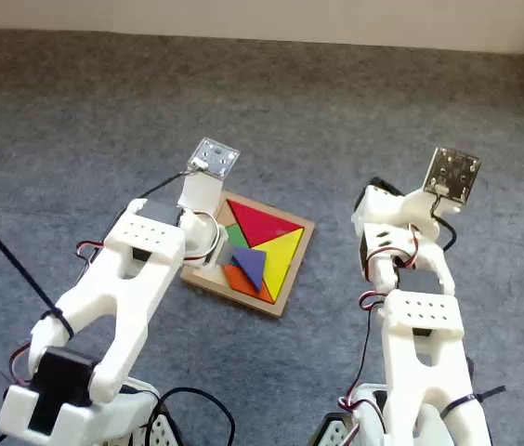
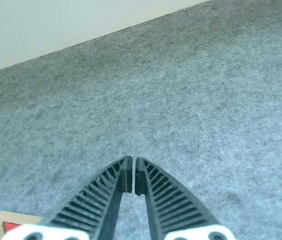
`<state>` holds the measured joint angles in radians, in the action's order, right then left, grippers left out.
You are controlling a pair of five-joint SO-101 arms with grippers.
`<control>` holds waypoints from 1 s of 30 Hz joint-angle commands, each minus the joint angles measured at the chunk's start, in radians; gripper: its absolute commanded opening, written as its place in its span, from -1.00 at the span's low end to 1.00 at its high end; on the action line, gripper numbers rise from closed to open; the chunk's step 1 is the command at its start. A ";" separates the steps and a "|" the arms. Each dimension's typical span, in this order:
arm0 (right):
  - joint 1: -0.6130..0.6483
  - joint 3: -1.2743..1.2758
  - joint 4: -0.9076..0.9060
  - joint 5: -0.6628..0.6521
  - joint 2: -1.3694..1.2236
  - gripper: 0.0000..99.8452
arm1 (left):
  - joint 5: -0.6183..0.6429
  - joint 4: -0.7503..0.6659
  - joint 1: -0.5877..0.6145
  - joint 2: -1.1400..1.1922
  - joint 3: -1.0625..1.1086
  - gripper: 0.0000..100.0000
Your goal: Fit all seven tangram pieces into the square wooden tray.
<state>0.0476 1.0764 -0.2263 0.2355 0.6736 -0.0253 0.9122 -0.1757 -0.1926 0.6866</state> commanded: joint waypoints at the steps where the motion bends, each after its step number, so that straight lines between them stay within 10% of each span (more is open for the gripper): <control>1: 0.015 -0.008 0.030 -0.011 0.038 -0.95 | 0.012 0.000 -0.001 -0.113 -0.007 -0.54; 14: 0.015 -0.008 0.030 -0.011 0.038 -0.95 | 0.118 -0.285 -0.154 0.019 0.030 -0.54; 30: 0.015 -0.008 0.030 -0.012 0.038 -0.95 | 0.118 -0.054 0.022 0.157 -0.131 -0.54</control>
<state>0.0491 1.0764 -0.2263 0.2355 0.6736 0.0867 0.8293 -0.1987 -0.0330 0.5930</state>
